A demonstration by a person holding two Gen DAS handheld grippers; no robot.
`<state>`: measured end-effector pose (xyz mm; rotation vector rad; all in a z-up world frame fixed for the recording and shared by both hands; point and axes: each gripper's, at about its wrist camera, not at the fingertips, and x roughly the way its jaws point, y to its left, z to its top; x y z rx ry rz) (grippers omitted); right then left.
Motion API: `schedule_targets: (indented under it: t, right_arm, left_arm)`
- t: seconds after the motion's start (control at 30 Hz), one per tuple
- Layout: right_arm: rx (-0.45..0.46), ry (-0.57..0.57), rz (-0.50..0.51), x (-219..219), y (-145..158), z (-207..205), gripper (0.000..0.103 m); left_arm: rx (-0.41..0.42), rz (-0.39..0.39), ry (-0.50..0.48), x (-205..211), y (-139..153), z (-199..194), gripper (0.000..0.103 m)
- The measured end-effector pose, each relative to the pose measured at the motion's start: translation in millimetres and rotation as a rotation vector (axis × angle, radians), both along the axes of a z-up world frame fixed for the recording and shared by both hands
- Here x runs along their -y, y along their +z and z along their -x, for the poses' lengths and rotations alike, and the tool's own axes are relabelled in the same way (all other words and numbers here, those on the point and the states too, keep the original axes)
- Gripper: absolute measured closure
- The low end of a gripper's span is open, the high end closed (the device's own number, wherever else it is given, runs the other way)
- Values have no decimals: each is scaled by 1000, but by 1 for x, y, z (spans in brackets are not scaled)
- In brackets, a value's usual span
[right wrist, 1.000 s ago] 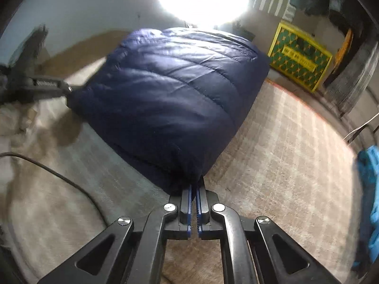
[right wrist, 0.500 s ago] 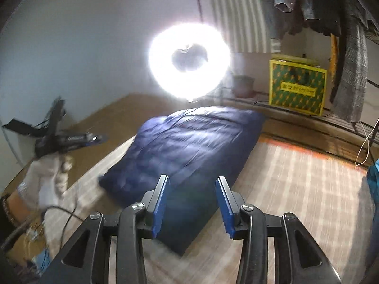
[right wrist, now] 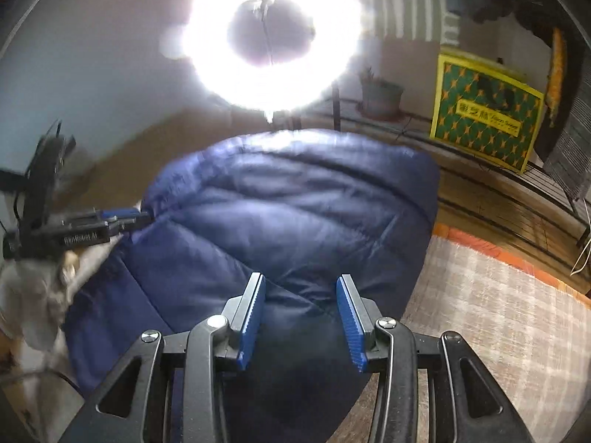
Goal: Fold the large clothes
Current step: 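Grasp the folded jacket with both grippers and lift it off the bed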
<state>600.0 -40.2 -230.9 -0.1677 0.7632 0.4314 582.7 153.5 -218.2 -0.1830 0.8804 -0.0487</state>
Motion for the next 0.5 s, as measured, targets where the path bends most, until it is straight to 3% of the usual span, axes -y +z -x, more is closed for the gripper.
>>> schedule_targets:
  t: [0.13,0.27,0.33,0.4,0.47,0.5]
  right_arm:
    - [-37,7,43,-2,-17,-1,61]
    - [-53,18,27,5,-4,1,60]
    - [-23,8,-51,20,8,7,44]
    - [19,0,-146,37,18,12,16]
    - [23,-10,-245,53,23,15,0]
    - [11,-18,-279,60,23,13,0]
  left_arm:
    - [-12,59,5,-15,-11,-3,48]
    - [-10,194,11,-47,-1,0,45]
    - [-5,315,17,-69,4,0,28]
    - [11,424,23,-87,5,-1,28]
    - [-12,533,5,-100,-2,-8,26]
    - [-30,564,-5,-101,-5,-11,25]
